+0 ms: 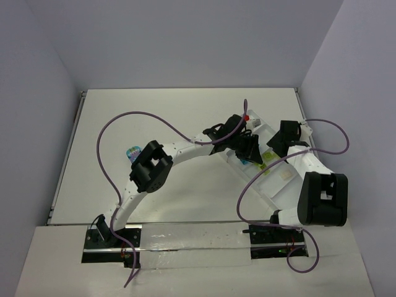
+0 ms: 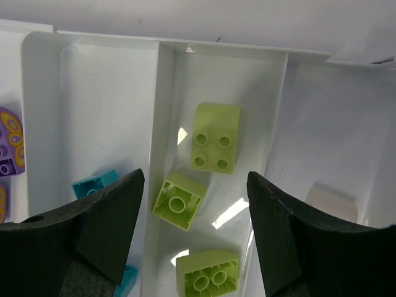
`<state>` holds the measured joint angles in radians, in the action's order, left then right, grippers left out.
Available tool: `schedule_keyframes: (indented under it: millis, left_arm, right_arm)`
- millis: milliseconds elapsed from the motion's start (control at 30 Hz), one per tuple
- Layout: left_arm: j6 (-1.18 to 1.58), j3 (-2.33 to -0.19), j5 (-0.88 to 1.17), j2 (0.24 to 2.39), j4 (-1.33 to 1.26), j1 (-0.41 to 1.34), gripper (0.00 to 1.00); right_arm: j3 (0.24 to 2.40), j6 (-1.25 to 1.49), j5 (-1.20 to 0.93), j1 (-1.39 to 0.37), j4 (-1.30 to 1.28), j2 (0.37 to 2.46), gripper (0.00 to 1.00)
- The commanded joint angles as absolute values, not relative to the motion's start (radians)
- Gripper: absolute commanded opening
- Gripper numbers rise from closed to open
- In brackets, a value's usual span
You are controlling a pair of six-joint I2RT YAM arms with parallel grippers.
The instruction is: Sort the legos into containers by color
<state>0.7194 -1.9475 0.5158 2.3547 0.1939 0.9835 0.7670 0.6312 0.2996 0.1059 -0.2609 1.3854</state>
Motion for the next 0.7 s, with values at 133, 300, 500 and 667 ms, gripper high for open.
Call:
schedule_keyframes:
  millis: [133, 300, 500, 667]
  left_arm:
    - [0.681, -2.024, 0.46, 2.385, 0.253, 0.994, 0.02]
    - [0.666, -2.045, 0.49, 2.39, 0.249, 1.003, 0.32]
    - [0.639, -2.077, 0.466, 2.397, 0.284, 1.026, 0.63]
    - [0.621, -2.065, 0.497, 2.373, 0.284, 1.037, 0.84]
  right_arm:
    - [0.776, 0.653, 0.281, 0.114, -0.26, 1.172, 0.75]
    - [0.785, 0.643, 0.287, 0.112, -0.3, 1.03, 0.75]
    - [0.834, 0.639, 0.288, 0.112, -0.335, 0.962, 0.75]
    - [0.827, 0.654, 0.252, 0.113, -0.331, 0.95, 0.75]
